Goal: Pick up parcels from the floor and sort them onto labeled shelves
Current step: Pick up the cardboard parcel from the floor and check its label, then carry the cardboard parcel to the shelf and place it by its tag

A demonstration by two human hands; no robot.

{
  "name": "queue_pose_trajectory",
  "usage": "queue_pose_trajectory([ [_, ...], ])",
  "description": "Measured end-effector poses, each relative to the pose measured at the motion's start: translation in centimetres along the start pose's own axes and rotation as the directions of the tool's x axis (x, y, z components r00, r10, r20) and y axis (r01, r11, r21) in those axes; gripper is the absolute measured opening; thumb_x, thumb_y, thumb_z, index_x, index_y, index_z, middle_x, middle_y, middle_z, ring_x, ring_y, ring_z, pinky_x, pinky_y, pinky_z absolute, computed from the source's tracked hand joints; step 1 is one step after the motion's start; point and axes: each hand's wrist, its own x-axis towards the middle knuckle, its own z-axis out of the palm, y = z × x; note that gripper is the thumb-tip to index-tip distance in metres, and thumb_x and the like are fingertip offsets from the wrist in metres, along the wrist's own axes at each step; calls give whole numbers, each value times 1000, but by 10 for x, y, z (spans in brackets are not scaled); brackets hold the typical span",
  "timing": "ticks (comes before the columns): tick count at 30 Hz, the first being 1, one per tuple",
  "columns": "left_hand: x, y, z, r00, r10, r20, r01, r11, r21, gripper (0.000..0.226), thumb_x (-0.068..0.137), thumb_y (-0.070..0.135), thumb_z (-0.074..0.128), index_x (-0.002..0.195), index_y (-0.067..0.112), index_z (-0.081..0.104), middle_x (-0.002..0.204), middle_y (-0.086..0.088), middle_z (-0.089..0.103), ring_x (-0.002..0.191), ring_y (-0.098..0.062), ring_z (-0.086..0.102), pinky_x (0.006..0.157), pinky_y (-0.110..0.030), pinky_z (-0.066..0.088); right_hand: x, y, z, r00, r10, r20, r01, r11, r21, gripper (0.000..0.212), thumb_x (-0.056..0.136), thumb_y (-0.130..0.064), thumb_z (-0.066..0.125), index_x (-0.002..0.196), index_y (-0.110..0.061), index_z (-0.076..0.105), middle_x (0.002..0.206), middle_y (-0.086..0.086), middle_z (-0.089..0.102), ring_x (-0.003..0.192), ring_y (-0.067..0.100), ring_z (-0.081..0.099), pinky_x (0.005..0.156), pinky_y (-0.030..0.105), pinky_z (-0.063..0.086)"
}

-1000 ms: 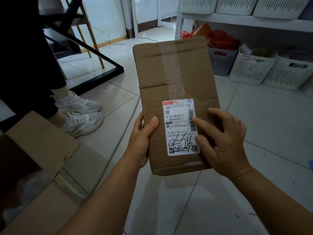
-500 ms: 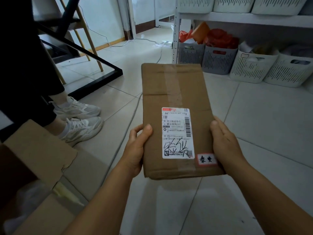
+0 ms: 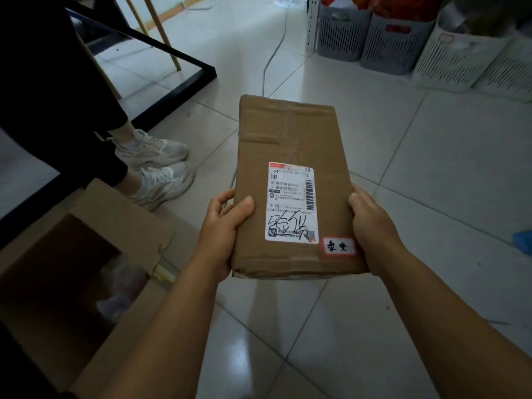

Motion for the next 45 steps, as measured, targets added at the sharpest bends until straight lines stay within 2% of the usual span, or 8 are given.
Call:
queue_pose_trajectory([
  [6,-72,72,3,995,-83,-46,83,997,-10,49,66,31,76,112,26,58,112,-5,73,77,-13,77,60,-29,59,-67,-72,-30,989,116,95,-118,993,21,37,99,-35,30,86,-58,56,67,-27,70,61,1,70,39,16,49],
  [10,-126,132,8,990,-130,-63,128,991,-31,53,66,31,77,114,23,55,91,1,79,71,-12,76,56,-29,59,-117,-129,-51,976,160,144,-177,978,109,27,96,-42,39,94,-59,60,74,-24,73,68,6,73,49,23,55],
  [13,-166,180,13,983,-169,-75,164,984,-66,58,67,30,82,116,22,52,108,-6,72,73,-13,76,57,-31,60,-150,-173,-65,962,134,237,-190,953,235,25,94,-45,47,109,-50,66,97,-14,77,87,13,74,64,31,58],
  [17,-221,239,25,982,-162,-92,153,983,-99,31,84,27,71,108,24,52,83,0,80,70,-14,76,54,-30,59,-193,-232,-80,935,69,347,-193,922,337,35,86,-45,52,117,-40,67,118,-2,72,103,22,70,81,42,57],
  [21,-275,284,42,981,-129,-143,116,988,-98,22,91,30,64,109,22,55,109,-7,71,85,-17,71,66,-32,60,-225,-268,-95,932,74,353,-212,905,370,34,88,-41,51,118,-35,67,116,7,73,103,29,69,89,49,55],
  [28,-380,339,63,989,-46,-139,27,990,-136,58,84,43,62,135,18,58,122,-11,73,106,-25,71,81,-35,58,-285,-330,-128,888,74,454,-242,915,323,34,92,-41,47,120,-34,64,112,7,75,100,31,71,90,53,54],
  [37,-502,387,55,947,8,-320,-86,970,-229,43,95,29,58,137,19,55,122,-12,72,97,-22,70,76,-33,57,-379,-399,-141,757,39,652,-225,953,204,27,91,-43,47,97,-40,74,97,4,78,75,21,75,54,34,59],
  [45,-607,399,7,906,75,-416,-189,952,-240,37,93,35,60,129,25,62,112,-6,77,93,-21,75,67,-32,58,-477,-414,-112,649,19,761,-243,952,184,34,90,-46,53,95,-24,79,98,10,78,76,25,75,55,34,59],
])
